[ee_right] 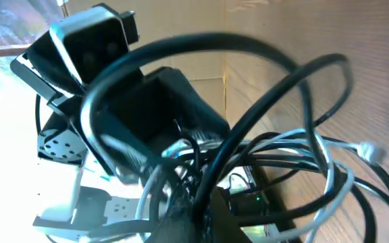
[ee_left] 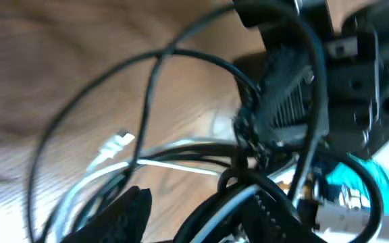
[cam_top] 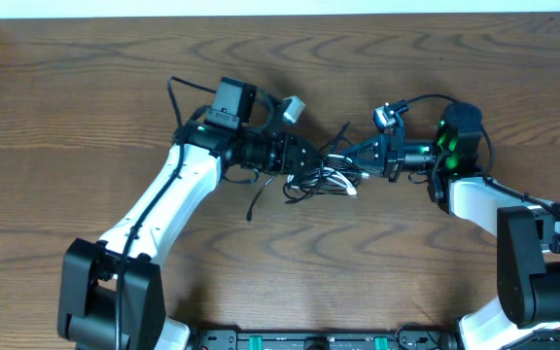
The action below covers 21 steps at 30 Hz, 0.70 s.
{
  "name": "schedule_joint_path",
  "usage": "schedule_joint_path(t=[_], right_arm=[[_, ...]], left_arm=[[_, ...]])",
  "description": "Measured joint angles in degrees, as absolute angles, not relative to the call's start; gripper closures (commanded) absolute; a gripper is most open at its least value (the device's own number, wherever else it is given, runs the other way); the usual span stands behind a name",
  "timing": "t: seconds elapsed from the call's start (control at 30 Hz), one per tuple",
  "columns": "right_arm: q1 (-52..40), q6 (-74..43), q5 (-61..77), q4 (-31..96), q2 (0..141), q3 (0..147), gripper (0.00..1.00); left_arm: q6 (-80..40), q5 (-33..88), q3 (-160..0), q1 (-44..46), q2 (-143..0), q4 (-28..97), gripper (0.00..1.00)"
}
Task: Untangle cables
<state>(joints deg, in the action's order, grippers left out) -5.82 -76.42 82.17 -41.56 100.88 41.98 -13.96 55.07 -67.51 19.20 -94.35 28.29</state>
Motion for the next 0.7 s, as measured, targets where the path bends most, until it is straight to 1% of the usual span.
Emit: schedule_joint_path(t=[0.17,0.2,0.3,0.33,0.43,0.47,0.5,0.53,0.7], right_arm=[[-5.98,-76.40,82.83,-41.54,100.88,41.98,0.99],[-6.09,-76.40,83.00,-41.56,100.88,41.98,0.99],[-6.55,-76.40,84.97,-41.52,100.88,41.98,0.99],[-6.72,-76.40,85.41,-41.50,100.88,41.95,0.99],[-6.74,-76.09,85.80,-41.45,100.88,41.93,0.99],[-6.74,-75.88,85.78,-41.50,100.88,41.93,0.99],[-6.74,-75.57,85.78,-41.47,100.88,41.93,0.99],[-6.74,-75.20,85.78,-41.45,100.88,41.93,0.99],[-6.74,-72.84,85.71,-41.21,100.88,41.93,0.99]], left_arm=[[-17.61,46.57,-67.51,17.96,-90.78,28.12,0.54],[-17.85,44.73,-67.51,17.96,-90.04,28.10,0.60],[-18.37,36.86,-67.51,17.67,-87.26,28.14,0.67],[-18.65,34.15,-67.53,17.63,-86.41,28.47,0.68],[-18.06,31.33,-67.55,17.80,-86.15,31.75,0.68],[-17.91,31.07,-67.53,17.89,-86.15,32.36,0.69],[-17.67,30.65,-67.53,18.04,-86.15,33.50,0.73],[-17.45,30.35,-67.53,18.11,-86.15,34.76,0.75],[-16.45,29.58,-67.53,18.61,-86.15,42.81,0.75]])
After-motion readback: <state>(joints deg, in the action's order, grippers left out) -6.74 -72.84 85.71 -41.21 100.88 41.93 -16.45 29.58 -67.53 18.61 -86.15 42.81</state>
